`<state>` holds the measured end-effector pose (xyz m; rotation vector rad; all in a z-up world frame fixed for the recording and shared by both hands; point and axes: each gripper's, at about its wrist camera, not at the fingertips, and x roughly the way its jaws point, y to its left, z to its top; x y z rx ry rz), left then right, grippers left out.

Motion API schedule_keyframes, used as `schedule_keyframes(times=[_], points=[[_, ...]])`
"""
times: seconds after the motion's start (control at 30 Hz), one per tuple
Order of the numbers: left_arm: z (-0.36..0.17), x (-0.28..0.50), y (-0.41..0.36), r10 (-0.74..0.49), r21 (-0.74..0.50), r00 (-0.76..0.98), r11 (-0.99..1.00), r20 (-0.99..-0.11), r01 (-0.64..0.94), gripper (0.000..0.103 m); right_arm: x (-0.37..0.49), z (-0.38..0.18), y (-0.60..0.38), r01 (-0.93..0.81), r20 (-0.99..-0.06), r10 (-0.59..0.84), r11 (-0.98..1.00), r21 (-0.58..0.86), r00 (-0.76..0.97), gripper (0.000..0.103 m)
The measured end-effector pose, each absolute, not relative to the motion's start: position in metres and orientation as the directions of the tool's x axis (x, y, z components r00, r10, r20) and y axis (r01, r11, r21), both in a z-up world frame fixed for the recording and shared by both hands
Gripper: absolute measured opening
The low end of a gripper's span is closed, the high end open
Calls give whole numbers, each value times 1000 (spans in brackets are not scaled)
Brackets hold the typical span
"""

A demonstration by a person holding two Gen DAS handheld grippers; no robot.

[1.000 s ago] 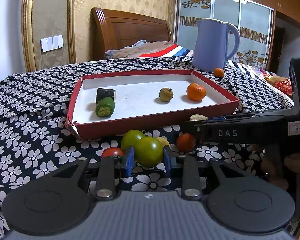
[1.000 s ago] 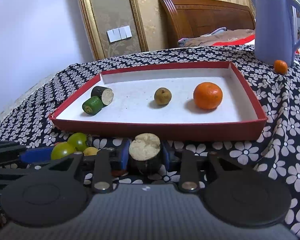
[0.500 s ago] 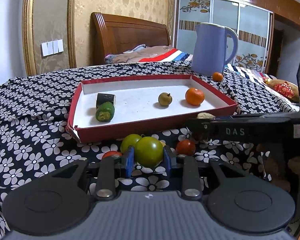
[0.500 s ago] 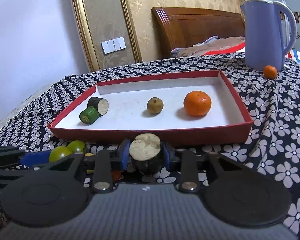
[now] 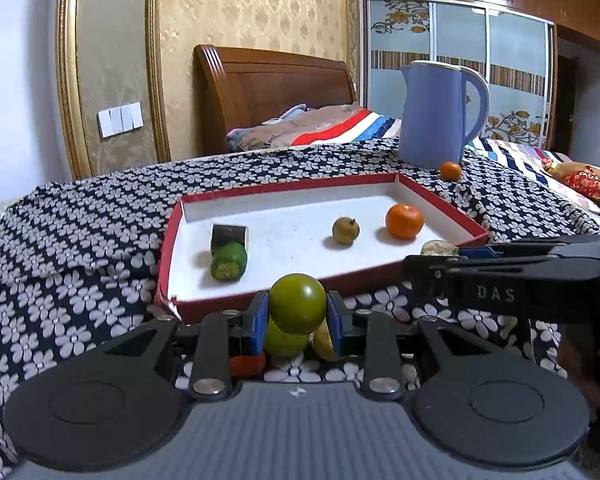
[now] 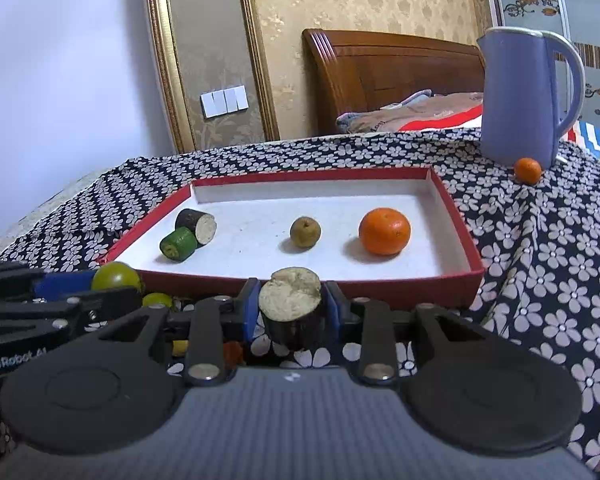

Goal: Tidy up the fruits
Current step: 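Drop the eggplant slice in the tray with the right gripper while the left carries the green fruit over it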

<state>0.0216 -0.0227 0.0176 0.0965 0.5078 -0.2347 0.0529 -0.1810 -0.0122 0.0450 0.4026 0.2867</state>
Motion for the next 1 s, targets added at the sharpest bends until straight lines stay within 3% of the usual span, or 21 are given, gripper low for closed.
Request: schedule_keyframes(times=[0.4,0.83,1.0], points=[[26,78,-30,-152,40,842,979,-518,201,30,86,16,-179,-205,-384,208,977,49,900,32],[10,139,-42,-110,40,817,986,-566,161,30,144,-12,-167,-170,-472,170,984,44,865,32],[0,152,-44,-83,50,797,989,-598,141,30,151,-15,-166,-168,-466,171,985,47,868,32]])
